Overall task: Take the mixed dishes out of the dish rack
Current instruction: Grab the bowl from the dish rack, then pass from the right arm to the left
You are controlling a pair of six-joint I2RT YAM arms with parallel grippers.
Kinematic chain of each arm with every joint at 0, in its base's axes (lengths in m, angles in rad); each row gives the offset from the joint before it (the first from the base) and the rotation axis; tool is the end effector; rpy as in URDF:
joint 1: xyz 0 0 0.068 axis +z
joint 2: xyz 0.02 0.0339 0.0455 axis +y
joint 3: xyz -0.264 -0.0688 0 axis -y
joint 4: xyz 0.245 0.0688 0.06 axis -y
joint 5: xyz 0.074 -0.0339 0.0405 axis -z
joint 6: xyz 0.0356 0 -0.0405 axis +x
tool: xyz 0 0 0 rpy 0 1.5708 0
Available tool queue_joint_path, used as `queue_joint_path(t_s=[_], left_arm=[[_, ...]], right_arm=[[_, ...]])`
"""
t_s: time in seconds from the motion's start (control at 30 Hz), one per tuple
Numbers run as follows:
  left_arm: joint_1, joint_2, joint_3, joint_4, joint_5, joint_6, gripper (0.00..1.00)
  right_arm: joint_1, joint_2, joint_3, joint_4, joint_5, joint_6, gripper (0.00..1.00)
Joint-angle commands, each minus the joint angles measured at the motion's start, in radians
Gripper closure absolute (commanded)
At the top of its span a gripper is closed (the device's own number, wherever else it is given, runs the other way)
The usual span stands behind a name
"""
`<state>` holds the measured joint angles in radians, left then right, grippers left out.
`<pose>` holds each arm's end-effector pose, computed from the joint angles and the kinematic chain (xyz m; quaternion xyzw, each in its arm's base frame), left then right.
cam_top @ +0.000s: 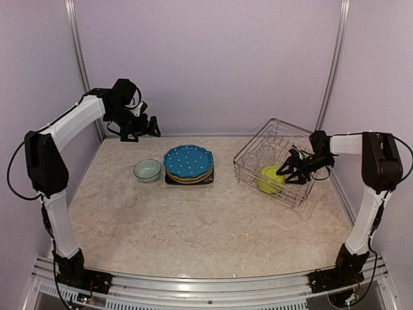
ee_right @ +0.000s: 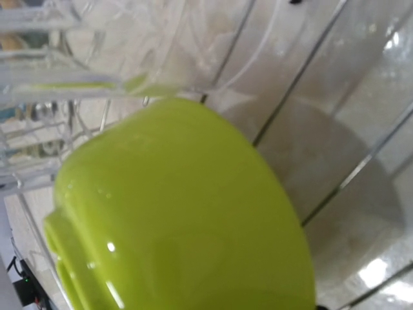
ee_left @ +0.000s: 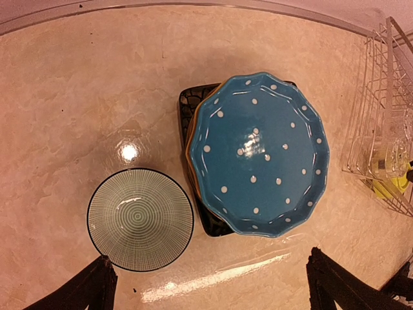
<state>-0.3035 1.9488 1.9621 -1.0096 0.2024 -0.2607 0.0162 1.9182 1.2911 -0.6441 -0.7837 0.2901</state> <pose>0.3994 -0.1326 0.3307 0.0490 0.9533 -0.1715 0.2438 0.3723 0.0312 0.1718 0.0683 0.9131 0.3942 0.0787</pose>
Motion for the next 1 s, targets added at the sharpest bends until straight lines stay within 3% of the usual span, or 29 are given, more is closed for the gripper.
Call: queue_joint_path(t_s=[0.0,0.43,0.73,0.97], left_arm=[[0.0,0.001,-0.004,0.012,0.003,0.001,0.01],[0.001,-0.036,-0.04,0.092,0.031,-0.003,0.01],[-0.003,-0.194,-0.229,0.436,0.211,-0.045,0.01],[-0.062,-0.217,-0.264,0.614,0.361,-0.052,0.01]], right_arm=[[-0.035,-0.057,0.012,-0.002,-0.018,0.005,0.46],[-0.055,-0.137,0.016,0.0,-0.034,0.005,0.51],[-0.056,-0.208,0.044,0.024,-0.073,0.032,0.52],[-0.056,-0.259,0.086,0.058,-0.123,0.072,0.52]])
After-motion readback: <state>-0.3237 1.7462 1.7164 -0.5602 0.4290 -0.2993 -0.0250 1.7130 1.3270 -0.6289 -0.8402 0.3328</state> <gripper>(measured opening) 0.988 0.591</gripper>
